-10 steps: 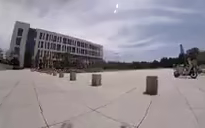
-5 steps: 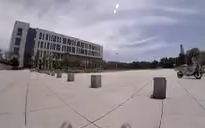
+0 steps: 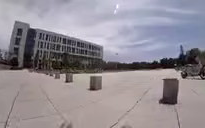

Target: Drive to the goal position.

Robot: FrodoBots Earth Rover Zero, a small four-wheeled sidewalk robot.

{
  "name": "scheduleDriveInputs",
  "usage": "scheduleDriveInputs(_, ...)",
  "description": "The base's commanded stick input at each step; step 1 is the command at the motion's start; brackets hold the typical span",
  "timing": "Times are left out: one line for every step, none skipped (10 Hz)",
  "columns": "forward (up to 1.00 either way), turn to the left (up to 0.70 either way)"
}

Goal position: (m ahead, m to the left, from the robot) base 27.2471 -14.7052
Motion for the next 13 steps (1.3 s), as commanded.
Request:
scheduleDriveInputs(0.7, 0.0)
scheduleDriveInputs(0.7, 0.0)
scheduleDriveInputs(0.7, 0.0)
scheduleDriveInputs(0.7, 0.0)
scheduleDriveInputs(0.7, 0.0)
scheduleDriveInputs(0.7, 0.0)
scheduleDriveInputs(0.7, 0.0)
scheduleDriveInputs(0.7, 0.0)
scheduleDriveInputs(0.7, -0.02)
scheduleDriveInputs(0.7, -0.08)
scheduleDriveInputs(0.7, -0.34)
scheduleDriveInputs(0.7, -0.34)
scheduleDriveInputs(0.7, -0.34)
